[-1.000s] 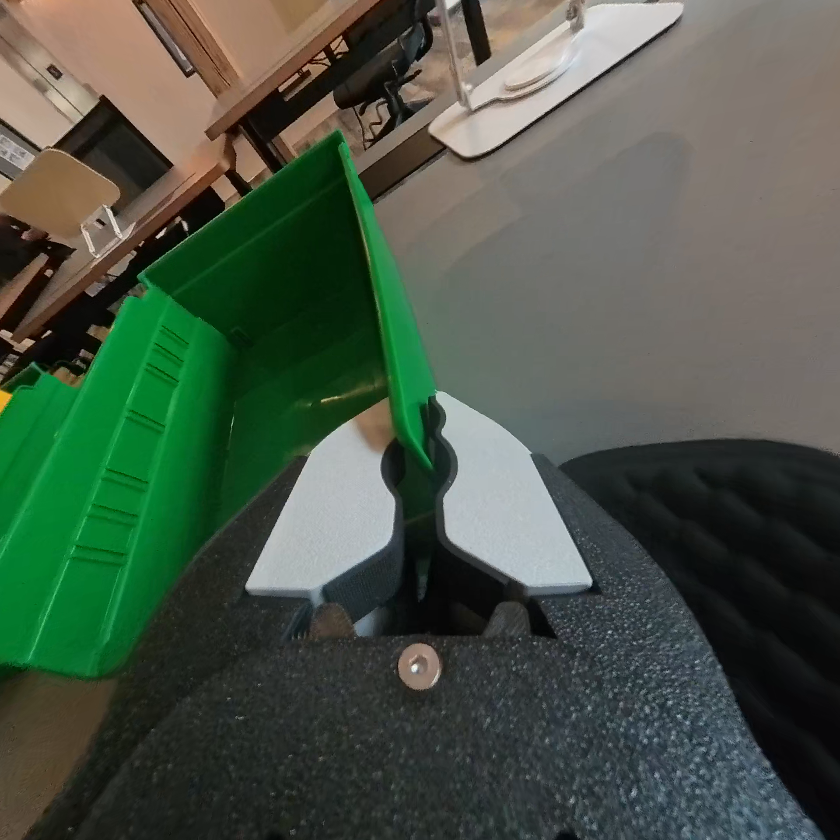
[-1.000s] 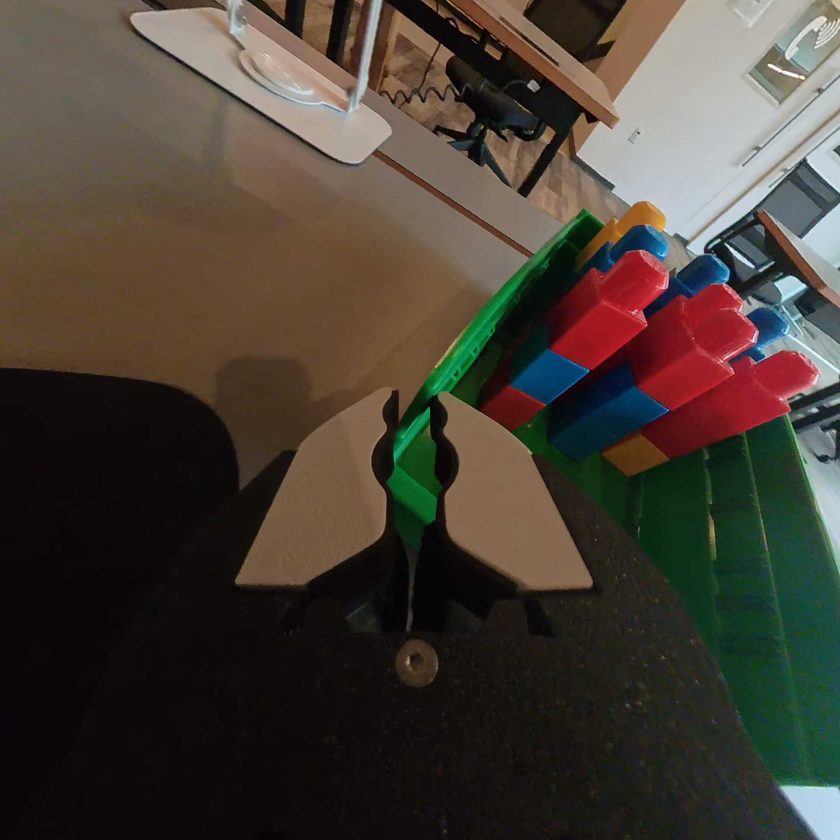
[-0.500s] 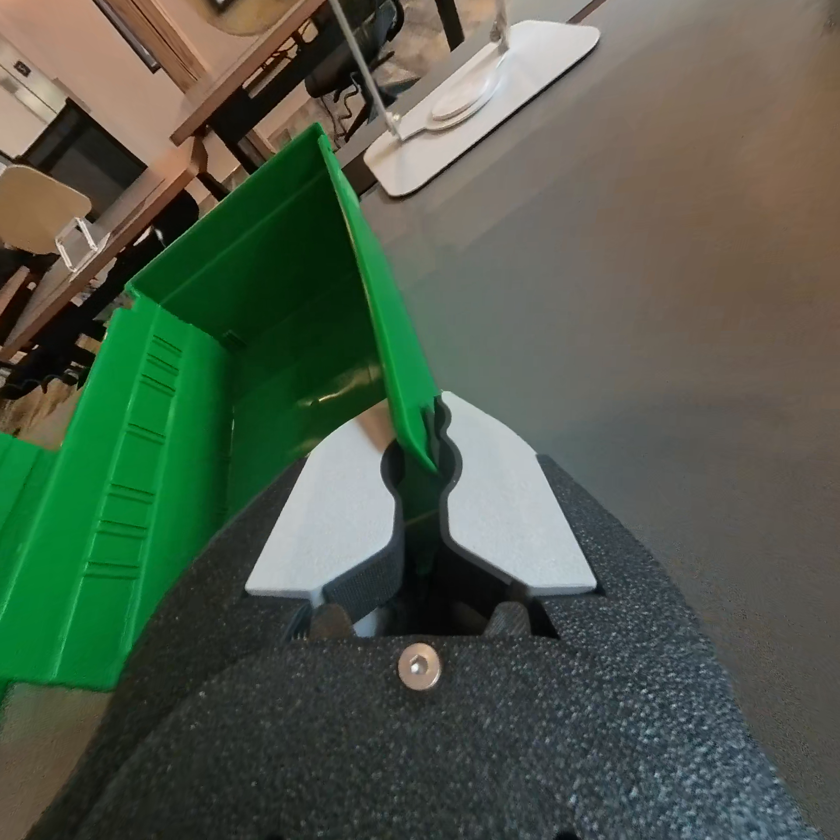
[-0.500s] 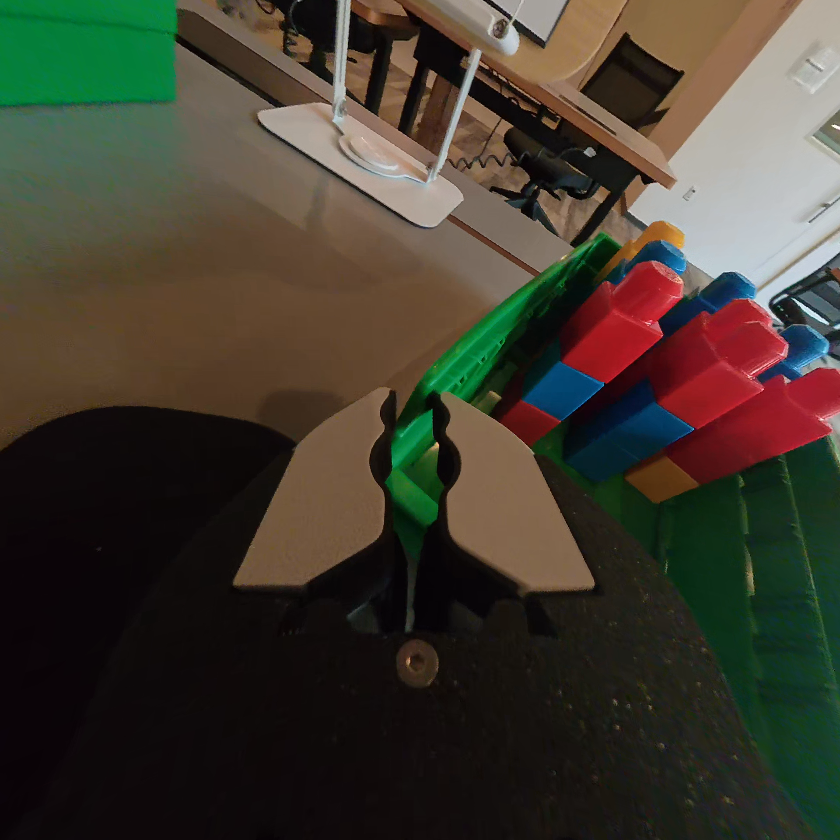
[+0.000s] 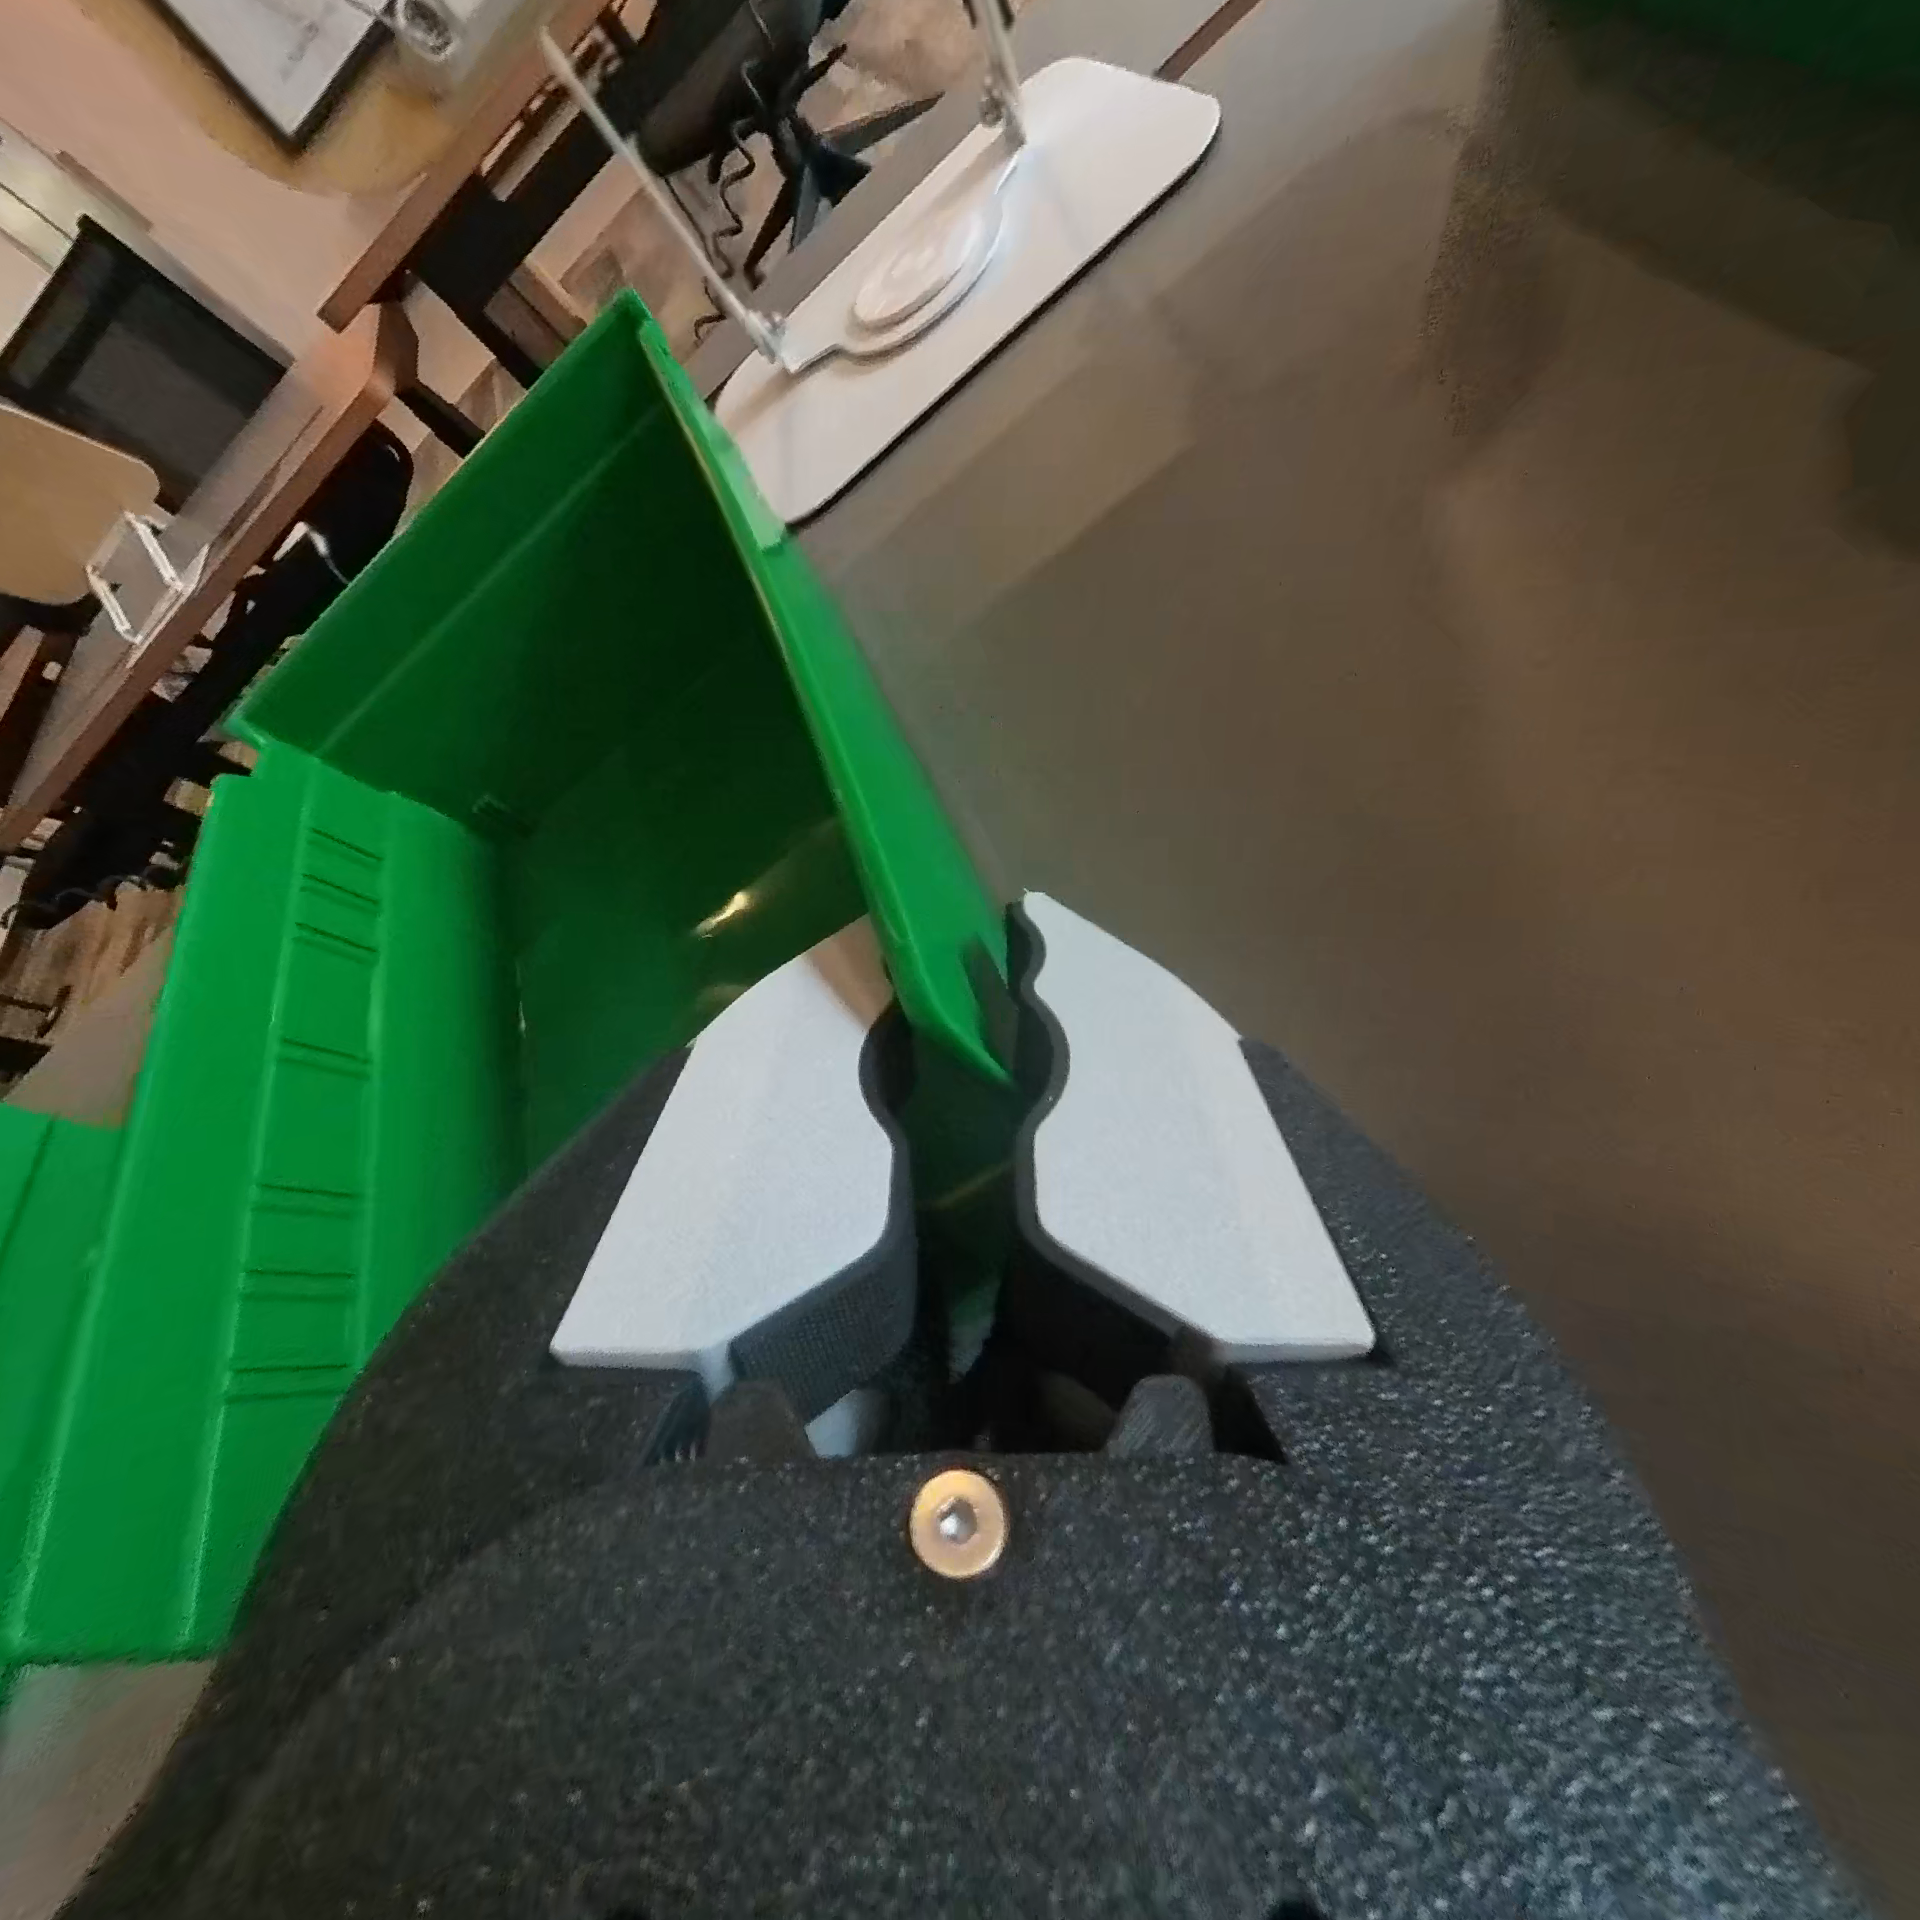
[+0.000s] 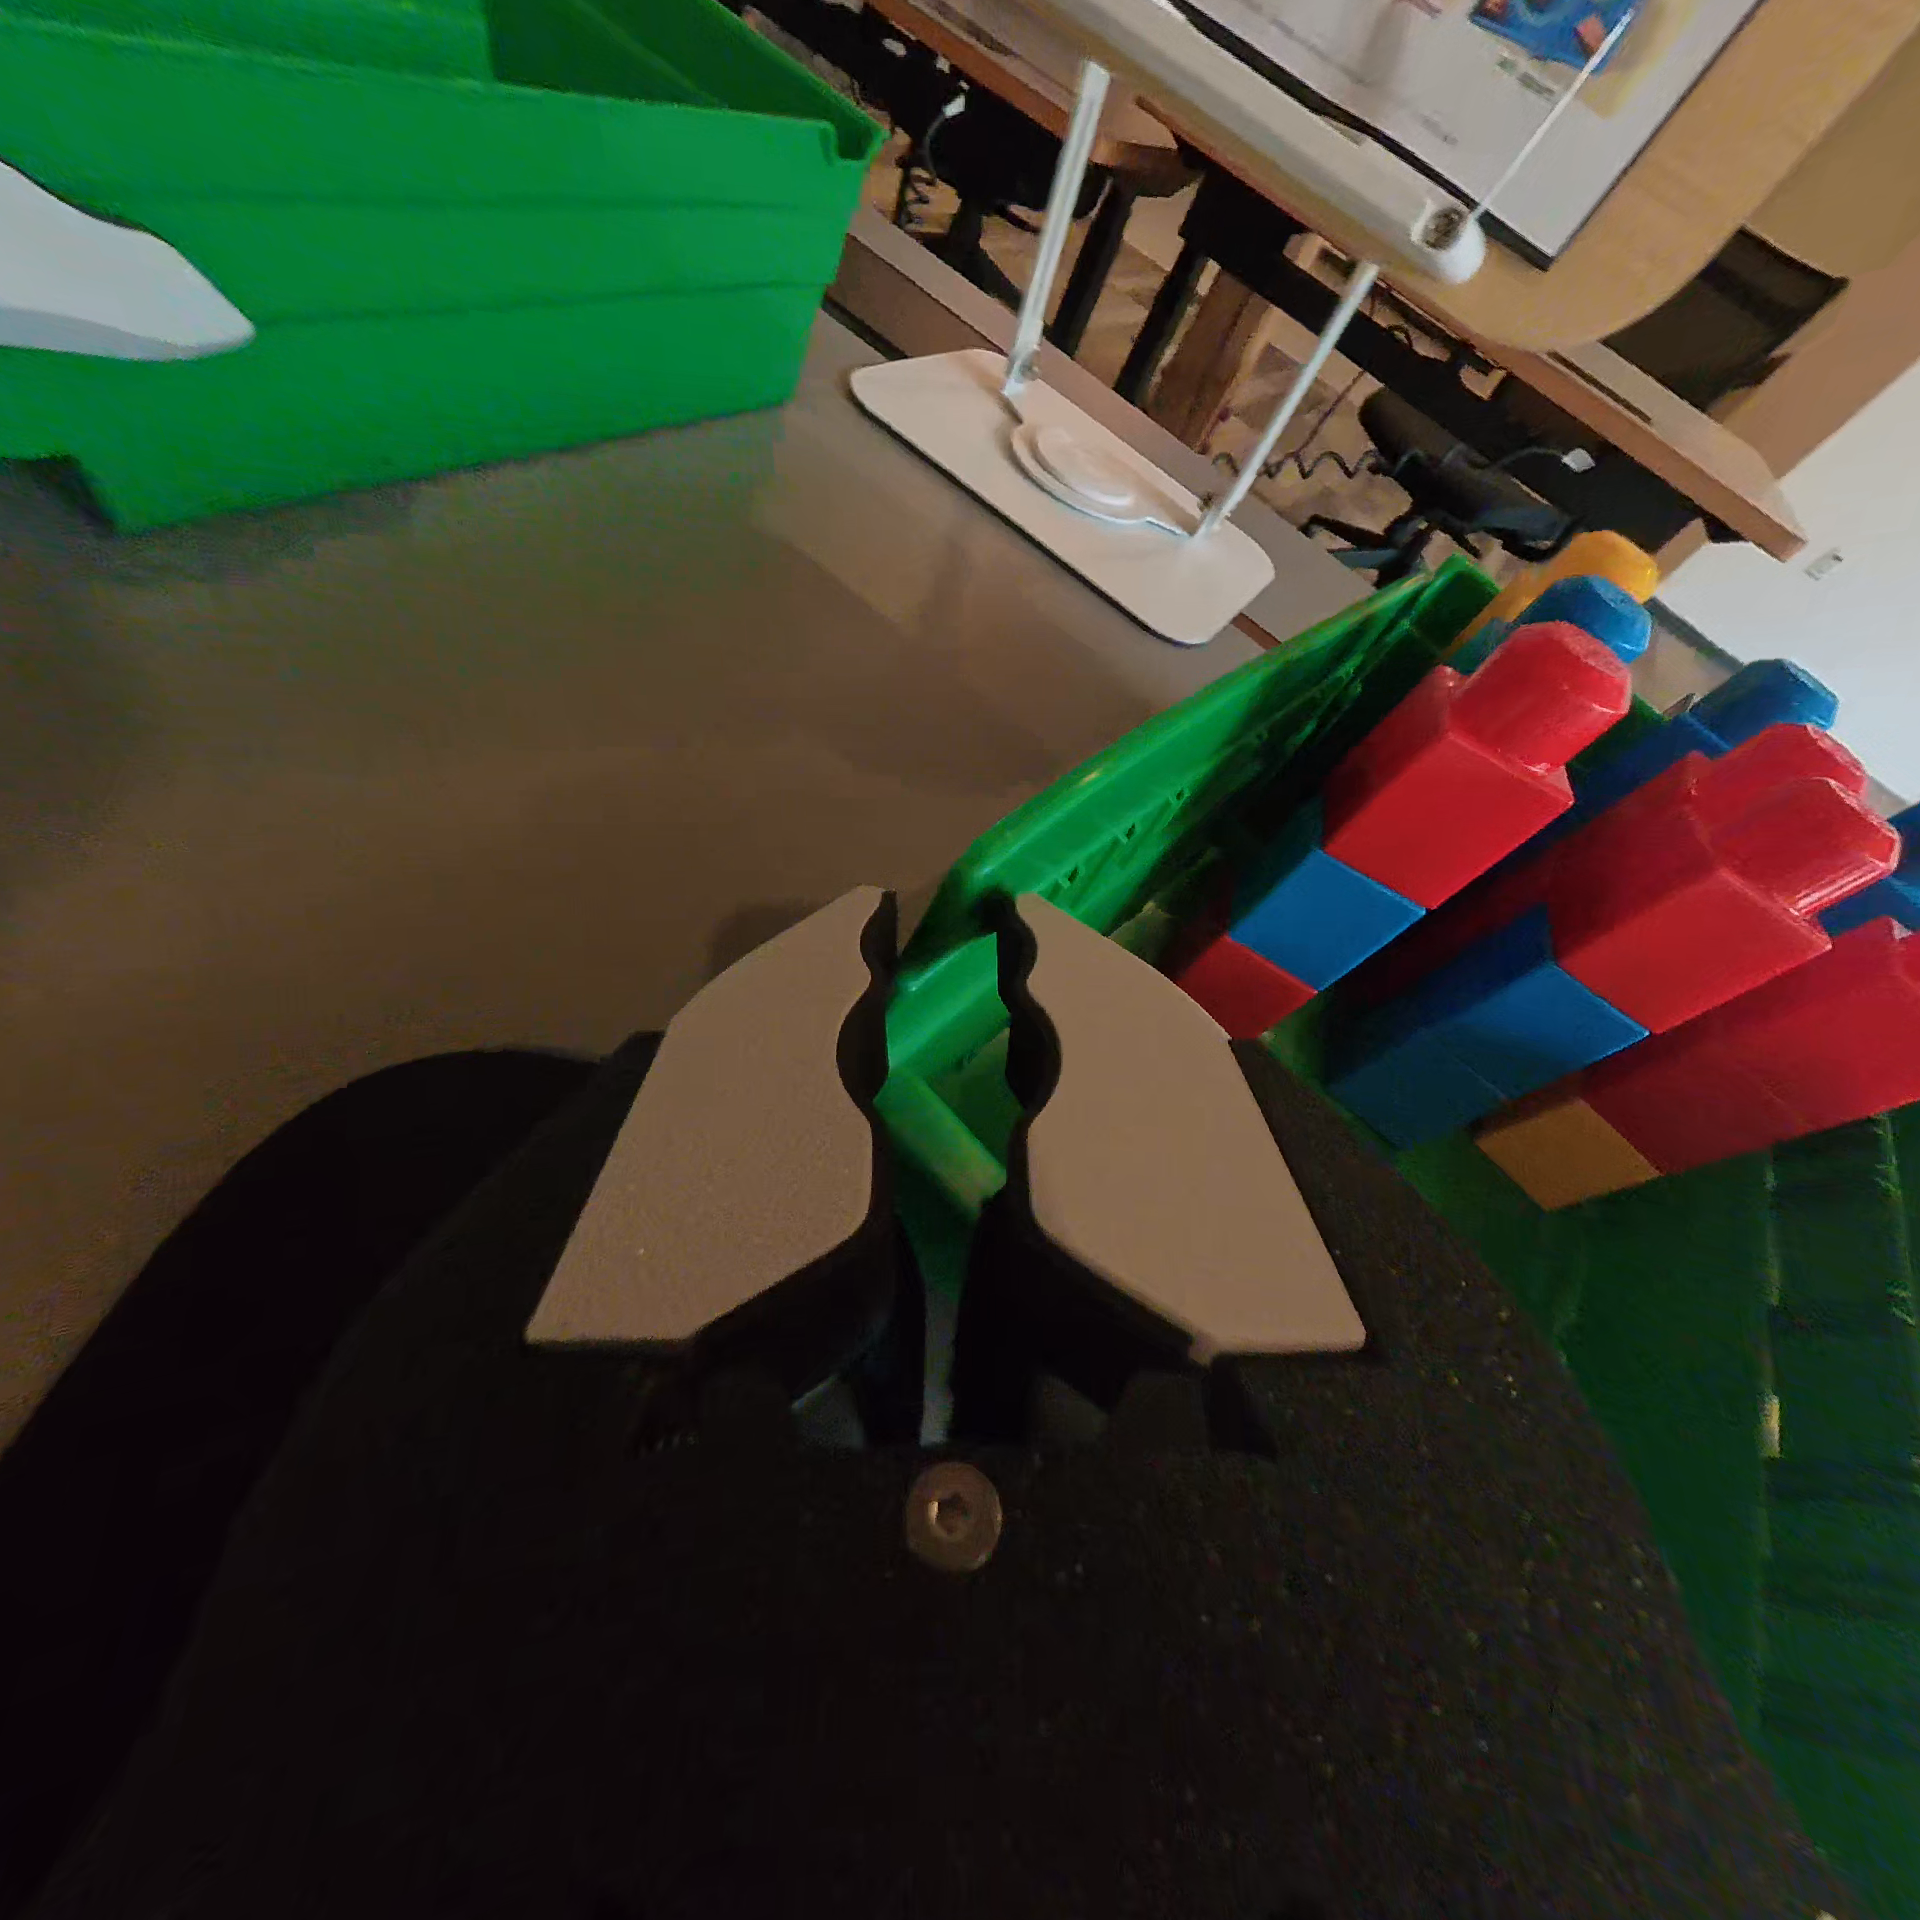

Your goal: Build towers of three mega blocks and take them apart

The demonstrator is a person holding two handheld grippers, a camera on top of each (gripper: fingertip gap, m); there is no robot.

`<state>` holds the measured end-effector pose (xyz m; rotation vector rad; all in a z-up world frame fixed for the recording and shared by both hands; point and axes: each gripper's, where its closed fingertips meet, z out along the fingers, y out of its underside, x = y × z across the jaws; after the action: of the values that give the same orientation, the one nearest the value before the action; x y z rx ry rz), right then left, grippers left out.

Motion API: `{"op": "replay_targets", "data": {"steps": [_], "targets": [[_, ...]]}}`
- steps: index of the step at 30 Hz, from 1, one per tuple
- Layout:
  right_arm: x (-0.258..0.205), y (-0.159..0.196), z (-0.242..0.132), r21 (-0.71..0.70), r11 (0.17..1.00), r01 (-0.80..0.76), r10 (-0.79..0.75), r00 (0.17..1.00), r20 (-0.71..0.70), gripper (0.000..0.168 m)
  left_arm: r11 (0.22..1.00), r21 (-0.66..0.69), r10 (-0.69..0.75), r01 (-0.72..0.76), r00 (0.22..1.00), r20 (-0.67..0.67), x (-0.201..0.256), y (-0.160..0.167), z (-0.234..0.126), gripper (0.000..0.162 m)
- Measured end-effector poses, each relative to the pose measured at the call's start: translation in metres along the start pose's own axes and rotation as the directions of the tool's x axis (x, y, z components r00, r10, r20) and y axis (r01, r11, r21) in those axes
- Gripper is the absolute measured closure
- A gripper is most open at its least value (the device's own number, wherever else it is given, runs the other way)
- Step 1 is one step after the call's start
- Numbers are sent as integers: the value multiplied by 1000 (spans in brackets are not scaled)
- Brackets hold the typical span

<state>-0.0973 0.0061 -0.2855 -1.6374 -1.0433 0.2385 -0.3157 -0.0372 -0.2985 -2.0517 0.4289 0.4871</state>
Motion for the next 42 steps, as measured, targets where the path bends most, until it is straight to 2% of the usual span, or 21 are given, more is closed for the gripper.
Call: {"op": "replay_targets", "data": {"steps": [13, 29, 31, 33, 34, 36, 39, 42], "targets": [[-40, -27, 27, -9, 999, 40, -40, 998, 46, 150, 999, 2, 40, -40, 998, -51, 40, -33, 11, 145], [-78, -45, 31, 63, 997, 44, -55, 982, 183, 148, 998, 59, 38, -30, 990, -137, 73, -55, 8, 143], [-79, -45, 30, 67, 997, 43, -55, 980, 189, 148, 997, 76, 30, -18, 988, -149, 76, -57, 8, 138], [-77, -44, 27, 68, 997, 37, -50, 980, 192, 147, 991, 134, 26, -8, 991, -129, 73, -63, 5, 121], [-75, -45, 24, 87, 996, 16, -32, 981, 191, 143, 985, 172, 24, -5, 994, -108, 69, -67, 0, 111], [-66, -55, 12, 176, 983, -50, 17, 983, 185, 123, 968, 250, 2, 18, 997, -82, 60, -76, -14, 98], [-55, -63, -9, 248, 955, -165, 116, 973, 201, 104, 930, 357, -49, 84, 993, -106, 55, -89, -40, 90], [-38, -60, -31, 296, 934, -202, 167, 976, 139, 84, 871, 460, -105, 172, 980, -168, 63, -101, -67, 78]]}}
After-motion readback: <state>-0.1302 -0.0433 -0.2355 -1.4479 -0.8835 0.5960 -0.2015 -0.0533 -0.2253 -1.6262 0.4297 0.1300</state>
